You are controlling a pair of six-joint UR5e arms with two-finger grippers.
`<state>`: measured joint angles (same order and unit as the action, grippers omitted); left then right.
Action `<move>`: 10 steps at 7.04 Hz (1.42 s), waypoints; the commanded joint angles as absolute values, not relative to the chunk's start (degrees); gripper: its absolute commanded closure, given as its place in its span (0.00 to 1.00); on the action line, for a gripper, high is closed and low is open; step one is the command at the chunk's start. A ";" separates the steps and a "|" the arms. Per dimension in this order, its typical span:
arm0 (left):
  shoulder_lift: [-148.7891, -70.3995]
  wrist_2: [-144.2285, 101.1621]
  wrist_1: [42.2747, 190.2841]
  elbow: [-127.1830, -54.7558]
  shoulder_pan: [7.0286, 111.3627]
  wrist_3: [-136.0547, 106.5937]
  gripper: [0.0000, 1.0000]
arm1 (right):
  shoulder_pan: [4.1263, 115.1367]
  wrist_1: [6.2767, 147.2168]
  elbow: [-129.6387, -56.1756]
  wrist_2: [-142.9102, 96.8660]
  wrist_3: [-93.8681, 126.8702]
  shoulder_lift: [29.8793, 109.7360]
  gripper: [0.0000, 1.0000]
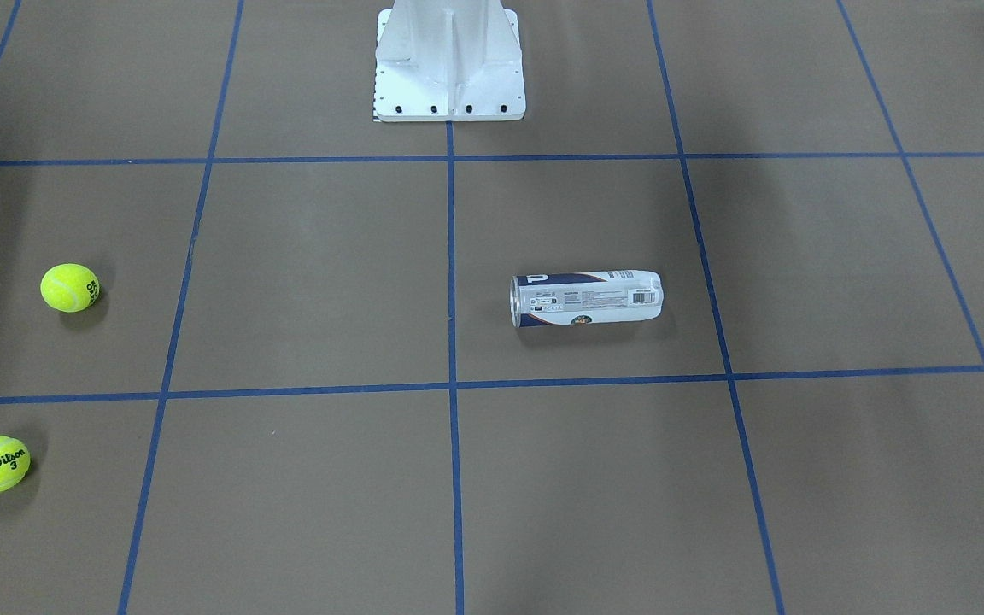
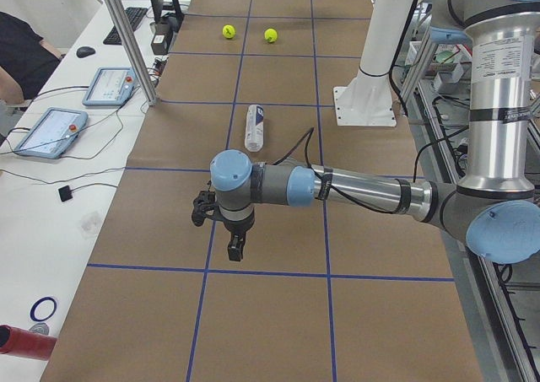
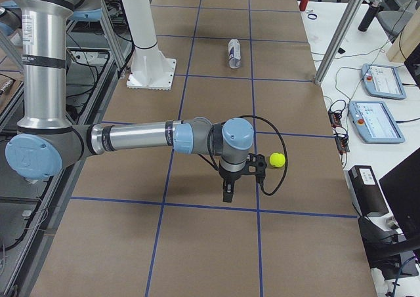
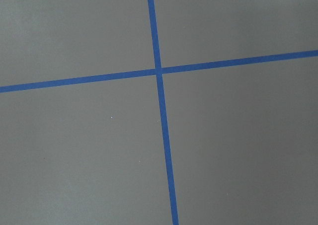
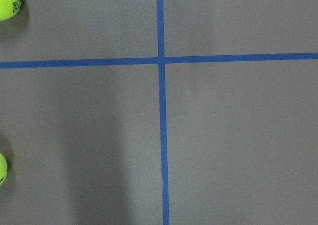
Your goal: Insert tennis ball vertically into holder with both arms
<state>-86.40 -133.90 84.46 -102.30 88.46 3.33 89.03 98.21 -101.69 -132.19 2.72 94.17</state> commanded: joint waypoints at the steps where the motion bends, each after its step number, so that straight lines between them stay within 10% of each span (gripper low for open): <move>1: -86.40 -133.86 84.46 -102.22 88.42 3.34 0.00 | 89.03 98.17 -101.78 -132.19 2.72 94.13 0.00; 7: -86.67 -134.03 84.90 -112.55 88.07 2.64 0.00 | 89.03 98.17 -104.24 -132.19 2.55 93.96 0.00; 10: -99.26 -135.53 86.91 -112.86 77.91 0.70 0.01 | 89.03 98.17 -105.03 -132.27 2.55 93.87 0.00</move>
